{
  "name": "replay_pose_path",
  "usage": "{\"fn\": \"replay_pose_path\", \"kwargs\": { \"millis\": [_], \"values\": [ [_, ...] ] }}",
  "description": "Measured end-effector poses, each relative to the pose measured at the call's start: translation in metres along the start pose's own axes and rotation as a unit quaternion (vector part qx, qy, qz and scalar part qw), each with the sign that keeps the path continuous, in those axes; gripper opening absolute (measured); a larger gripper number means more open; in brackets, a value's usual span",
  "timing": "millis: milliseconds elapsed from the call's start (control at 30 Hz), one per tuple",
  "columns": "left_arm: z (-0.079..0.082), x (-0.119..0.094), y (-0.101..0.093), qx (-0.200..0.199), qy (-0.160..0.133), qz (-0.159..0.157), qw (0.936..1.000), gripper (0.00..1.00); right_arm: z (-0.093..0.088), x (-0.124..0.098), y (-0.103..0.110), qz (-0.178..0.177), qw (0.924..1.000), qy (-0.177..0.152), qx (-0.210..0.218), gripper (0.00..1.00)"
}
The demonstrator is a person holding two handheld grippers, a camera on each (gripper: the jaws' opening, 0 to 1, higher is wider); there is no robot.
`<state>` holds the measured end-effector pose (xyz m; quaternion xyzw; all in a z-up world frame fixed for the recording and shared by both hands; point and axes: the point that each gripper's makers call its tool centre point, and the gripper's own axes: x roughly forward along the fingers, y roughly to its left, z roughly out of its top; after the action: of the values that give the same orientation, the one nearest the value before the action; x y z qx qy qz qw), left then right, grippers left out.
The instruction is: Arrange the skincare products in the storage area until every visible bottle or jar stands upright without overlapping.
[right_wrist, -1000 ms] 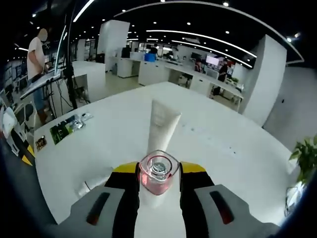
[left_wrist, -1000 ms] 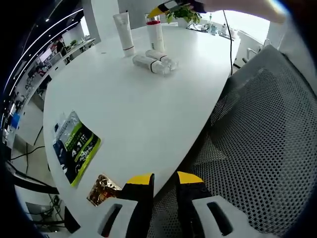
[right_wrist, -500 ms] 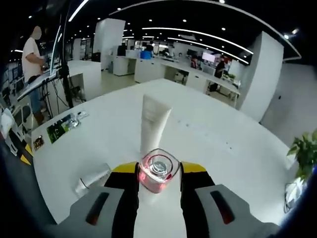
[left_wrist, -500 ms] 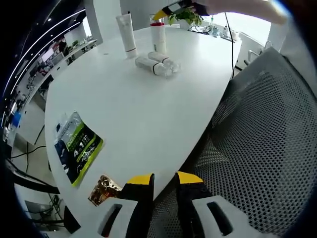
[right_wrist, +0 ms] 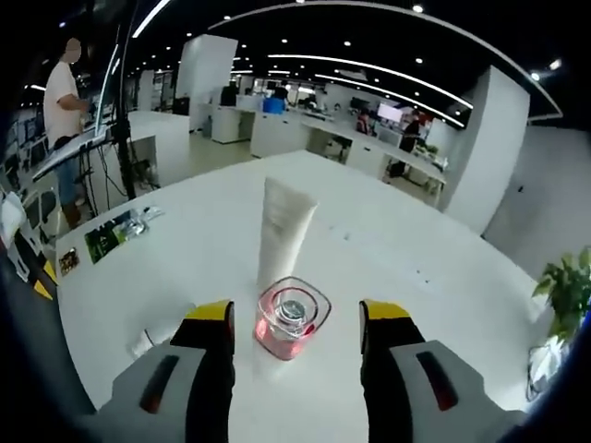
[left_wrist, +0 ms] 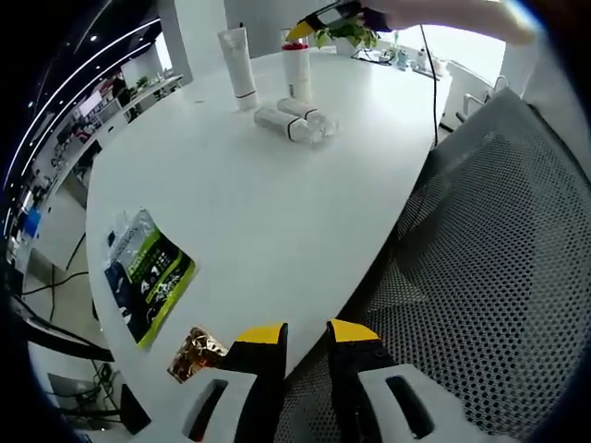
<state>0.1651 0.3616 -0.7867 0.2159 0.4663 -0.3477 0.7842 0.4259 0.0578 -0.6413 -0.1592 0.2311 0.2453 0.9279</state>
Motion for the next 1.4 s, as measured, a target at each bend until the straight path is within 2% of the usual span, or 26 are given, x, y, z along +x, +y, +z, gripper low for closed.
{"fn": "replay_pose_path", "kwargs": {
  "millis": [67, 200, 267, 433, 567, 733, 967, 1067, 1400],
  "values": [
    [0.0, 0.0, 0.0, 0.0, 0.0, 0.0, 1.0, 0.18, -0.007, -0.002, 0.001, 0.003, 0.9999, -0.003, 0.014, 0.53],
    [0.001, 0.0, 0.0, -0.001, -0.002, -0.001, 1.0, 0.18, -0.023, -0.004, 0.003, 0.007, 0.9996, 0.008, 0.027, 0.54],
    [0.002, -0.001, 0.001, 0.001, -0.005, 0.002, 1.0, 0.18, -0.033, -0.003, 0.002, 0.008, 0.9987, 0.015, 0.048, 0.54],
    [0.0, 0.0, -0.001, 0.003, -0.002, -0.002, 1.0, 0.18, -0.041, 0.006, 0.003, 0.017, 0.9968, 0.02, 0.076, 0.5],
    [0.001, -0.001, -0.001, 0.001, -0.001, -0.003, 1.0, 0.18, -0.043, 0.012, 0.01, 0.033, 0.9946, 0.025, 0.095, 0.48],
    [0.001, 0.0, -0.001, 0.0, -0.002, -0.004, 1.0, 0.18, -0.041, 0.023, 0.021, 0.039, 0.9942, 0.023, 0.098, 0.46],
    [0.0, 0.001, -0.001, -0.002, 0.0, -0.005, 1.0, 0.18, -0.047, 0.037, 0.017, 0.043, 0.9949, 0.031, 0.086, 0.38],
    [-0.001, 0.001, -0.001, -0.002, 0.002, -0.006, 1.0, 0.18, -0.048, 0.037, 0.017, 0.05, 0.9945, 0.033, 0.086, 0.33],
    [-0.001, 0.0, -0.001, -0.003, 0.003, -0.006, 1.0, 0.18, -0.05, 0.033, 0.014, 0.044, 0.9939, 0.038, 0.094, 0.3]
  ]
}}
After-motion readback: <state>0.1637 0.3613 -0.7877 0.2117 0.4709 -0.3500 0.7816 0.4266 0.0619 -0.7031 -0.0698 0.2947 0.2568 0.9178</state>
